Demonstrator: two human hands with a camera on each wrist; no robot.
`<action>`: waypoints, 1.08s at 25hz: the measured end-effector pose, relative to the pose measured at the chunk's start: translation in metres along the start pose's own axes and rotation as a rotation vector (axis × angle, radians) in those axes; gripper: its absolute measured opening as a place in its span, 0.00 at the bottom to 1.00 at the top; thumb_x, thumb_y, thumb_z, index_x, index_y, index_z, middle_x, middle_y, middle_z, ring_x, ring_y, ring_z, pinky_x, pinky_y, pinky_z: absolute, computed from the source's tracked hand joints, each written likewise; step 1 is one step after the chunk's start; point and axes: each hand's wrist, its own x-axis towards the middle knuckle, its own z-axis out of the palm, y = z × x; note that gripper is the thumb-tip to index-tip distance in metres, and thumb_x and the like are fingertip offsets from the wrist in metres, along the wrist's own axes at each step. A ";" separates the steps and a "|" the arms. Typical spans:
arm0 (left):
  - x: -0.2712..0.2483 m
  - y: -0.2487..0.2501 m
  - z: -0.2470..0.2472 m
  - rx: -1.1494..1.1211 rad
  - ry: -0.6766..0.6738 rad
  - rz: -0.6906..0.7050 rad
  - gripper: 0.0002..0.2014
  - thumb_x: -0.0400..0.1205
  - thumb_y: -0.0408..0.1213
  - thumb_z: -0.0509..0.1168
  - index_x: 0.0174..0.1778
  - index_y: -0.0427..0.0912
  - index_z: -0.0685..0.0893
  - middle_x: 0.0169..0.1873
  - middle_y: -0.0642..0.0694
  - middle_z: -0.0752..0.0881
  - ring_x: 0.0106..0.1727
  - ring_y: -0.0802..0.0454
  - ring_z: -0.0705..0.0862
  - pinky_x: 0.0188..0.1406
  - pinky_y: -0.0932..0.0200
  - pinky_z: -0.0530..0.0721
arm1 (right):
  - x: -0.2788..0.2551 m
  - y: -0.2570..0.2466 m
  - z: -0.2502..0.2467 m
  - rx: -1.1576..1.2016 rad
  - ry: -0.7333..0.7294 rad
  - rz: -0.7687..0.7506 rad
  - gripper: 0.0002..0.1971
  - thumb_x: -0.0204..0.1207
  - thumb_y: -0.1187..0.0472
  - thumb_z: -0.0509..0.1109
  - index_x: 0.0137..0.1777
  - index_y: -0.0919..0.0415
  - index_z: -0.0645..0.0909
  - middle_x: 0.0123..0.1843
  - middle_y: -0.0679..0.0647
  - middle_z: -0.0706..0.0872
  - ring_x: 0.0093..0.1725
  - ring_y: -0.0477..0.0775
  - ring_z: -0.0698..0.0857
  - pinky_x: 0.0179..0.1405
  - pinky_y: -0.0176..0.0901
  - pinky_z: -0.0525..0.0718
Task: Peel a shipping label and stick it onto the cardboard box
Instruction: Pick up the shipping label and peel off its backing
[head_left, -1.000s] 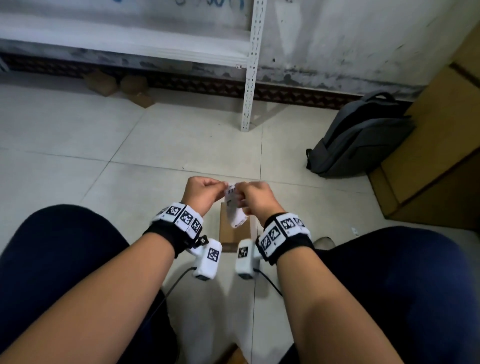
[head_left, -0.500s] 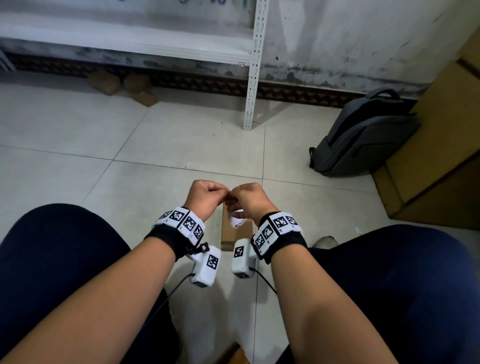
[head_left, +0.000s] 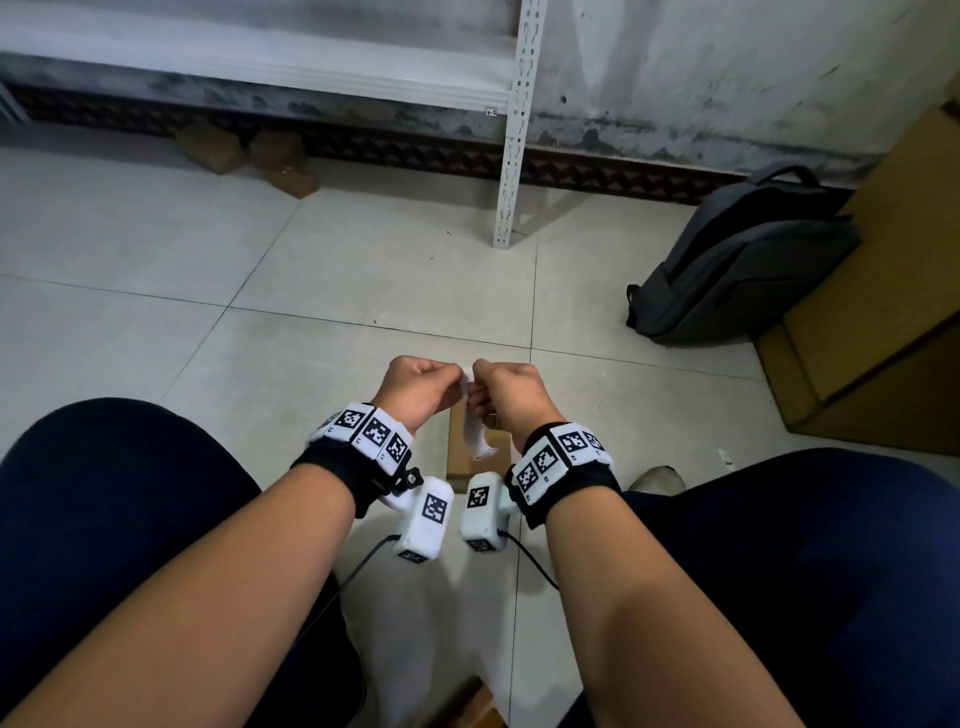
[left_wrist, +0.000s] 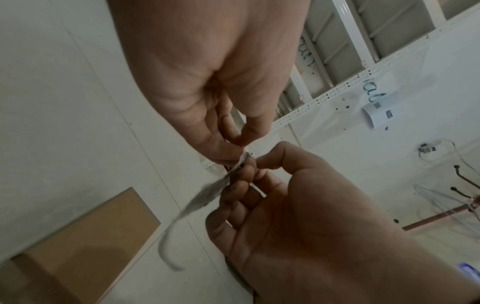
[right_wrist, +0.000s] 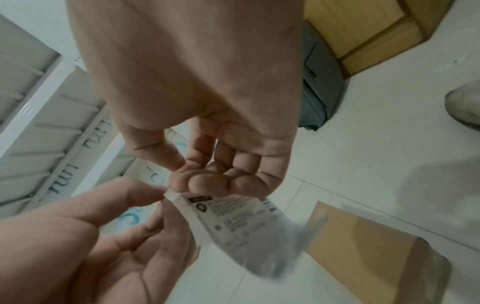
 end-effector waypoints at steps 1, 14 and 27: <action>0.000 0.000 0.000 -0.037 -0.001 -0.013 0.10 0.76 0.23 0.66 0.29 0.30 0.86 0.28 0.37 0.84 0.33 0.46 0.83 0.45 0.59 0.88 | 0.001 0.000 0.000 0.027 -0.002 0.004 0.14 0.77 0.64 0.65 0.29 0.63 0.78 0.25 0.57 0.79 0.24 0.54 0.76 0.27 0.39 0.74; 0.004 0.003 -0.006 0.197 0.064 0.039 0.09 0.71 0.24 0.75 0.32 0.38 0.82 0.31 0.41 0.86 0.34 0.48 0.88 0.43 0.55 0.91 | 0.007 0.004 -0.002 0.001 -0.105 0.119 0.14 0.74 0.48 0.63 0.41 0.60 0.78 0.34 0.57 0.90 0.39 0.59 0.92 0.58 0.59 0.82; 0.000 0.001 -0.014 -0.119 -0.118 -0.108 0.02 0.79 0.28 0.73 0.43 0.33 0.87 0.40 0.38 0.89 0.39 0.48 0.90 0.45 0.56 0.92 | 0.003 0.012 -0.003 -0.212 -0.201 -0.149 0.13 0.81 0.71 0.63 0.35 0.61 0.76 0.35 0.61 0.82 0.28 0.50 0.87 0.27 0.35 0.80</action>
